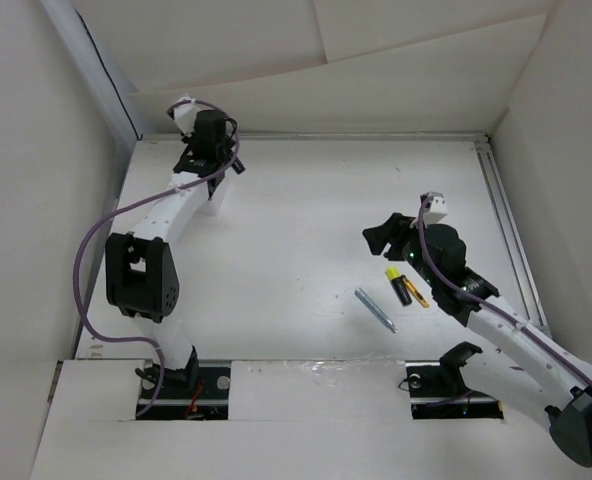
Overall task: Sort the stationery into containers
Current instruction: Place the stationery into the container
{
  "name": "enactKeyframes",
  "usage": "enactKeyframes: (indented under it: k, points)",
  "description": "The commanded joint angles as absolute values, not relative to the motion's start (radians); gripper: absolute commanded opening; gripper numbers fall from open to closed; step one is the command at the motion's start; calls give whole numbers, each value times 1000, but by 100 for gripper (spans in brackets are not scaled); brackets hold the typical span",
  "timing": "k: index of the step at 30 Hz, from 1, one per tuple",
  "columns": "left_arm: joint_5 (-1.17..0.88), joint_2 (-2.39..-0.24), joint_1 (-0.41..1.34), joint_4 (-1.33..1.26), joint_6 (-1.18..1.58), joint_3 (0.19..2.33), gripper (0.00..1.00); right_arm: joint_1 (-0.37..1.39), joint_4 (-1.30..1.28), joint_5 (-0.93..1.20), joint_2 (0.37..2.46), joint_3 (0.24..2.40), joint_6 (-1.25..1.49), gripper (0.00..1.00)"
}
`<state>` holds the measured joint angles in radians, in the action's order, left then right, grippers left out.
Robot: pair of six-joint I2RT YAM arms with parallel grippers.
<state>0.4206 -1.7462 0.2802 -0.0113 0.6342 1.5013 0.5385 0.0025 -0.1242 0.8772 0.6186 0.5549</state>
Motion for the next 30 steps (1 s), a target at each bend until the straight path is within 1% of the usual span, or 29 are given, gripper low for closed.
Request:
enactKeyframes:
  k: [1,3,5,9,13,19,30]
  points:
    - [515,-1712,184,-67,640,1489,0,549,144,-101,851,586,526,65]
    - [551,-1723,146,-96,608,1489,0,549,144,-81,841,586,526,65]
    - [628,-1752,135,-109,557,1505,0,549,144,-81,841,586,517,65]
    - [707,-1802,135,-162,468,1531,0,549,144,-61,853,586,517,65]
    - [752,-1912,135,-154,422,1635,0,549,153,-42,876,586,508,65]
    - [853,-2002,146,-186,330,1706,0,549,172,-20,926,597,499,65]
    - [962,-2011,216,-431,121,1609,0,549,183,21,937,607,489,65]
